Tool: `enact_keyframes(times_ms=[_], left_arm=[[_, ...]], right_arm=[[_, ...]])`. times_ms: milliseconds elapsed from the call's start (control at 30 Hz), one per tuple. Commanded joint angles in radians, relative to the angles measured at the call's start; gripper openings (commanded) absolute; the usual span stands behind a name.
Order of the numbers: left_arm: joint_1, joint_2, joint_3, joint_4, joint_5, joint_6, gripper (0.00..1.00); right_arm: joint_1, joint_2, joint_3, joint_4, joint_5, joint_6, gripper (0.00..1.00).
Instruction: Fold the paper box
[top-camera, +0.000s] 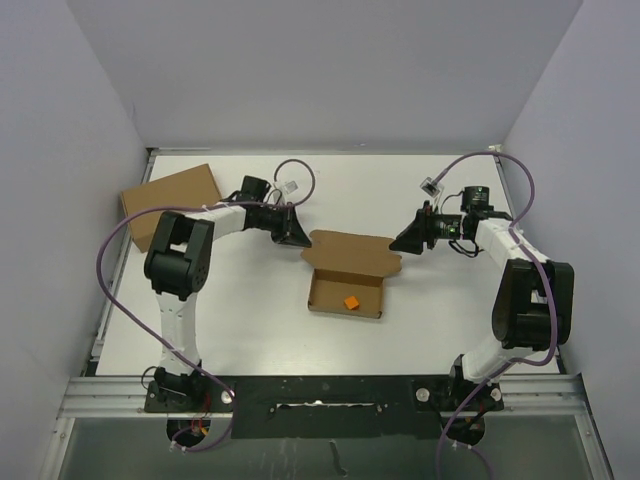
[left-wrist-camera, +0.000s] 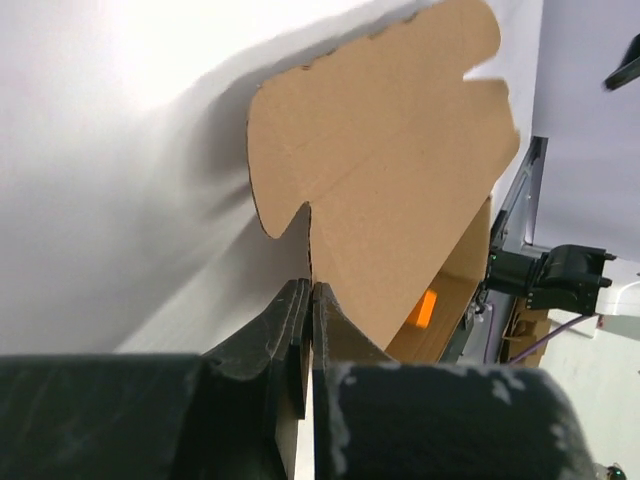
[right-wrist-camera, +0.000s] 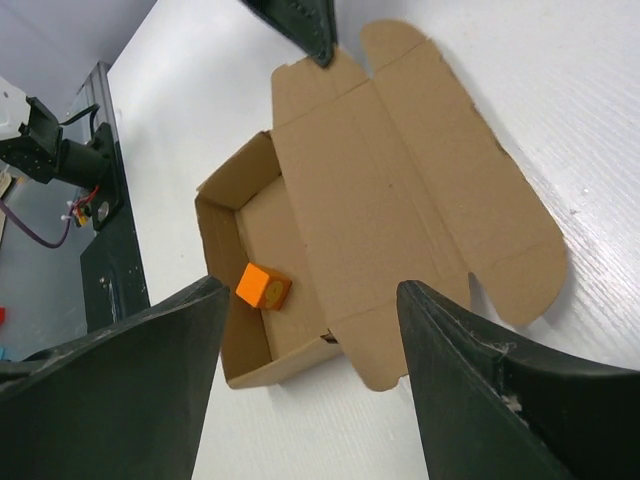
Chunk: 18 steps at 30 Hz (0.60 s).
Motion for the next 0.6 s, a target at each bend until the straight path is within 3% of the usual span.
enact_keyframes(times_ms=[0, 233, 567], left_arm=[[0.001, -0.207, -0.179, 0.304, -0.063, -0.087, 0.00], [-0.019, -0.416, -0.466, 0.667, -0.228, -0.148, 0.00], [-0.047, -0.543, -0.591, 0.797, -0.287, -0.091, 0.00]], right_arm=[[-0.034, -0.030, 0.061, -0.035, 0.017, -0.039, 0.68], [-0.067, -0.032, 0.079, -0.096, 0.074, -0.081, 0.67], [-0.067, 0.067, 0.138, -0.197, 0.042, -0.109, 0.63]])
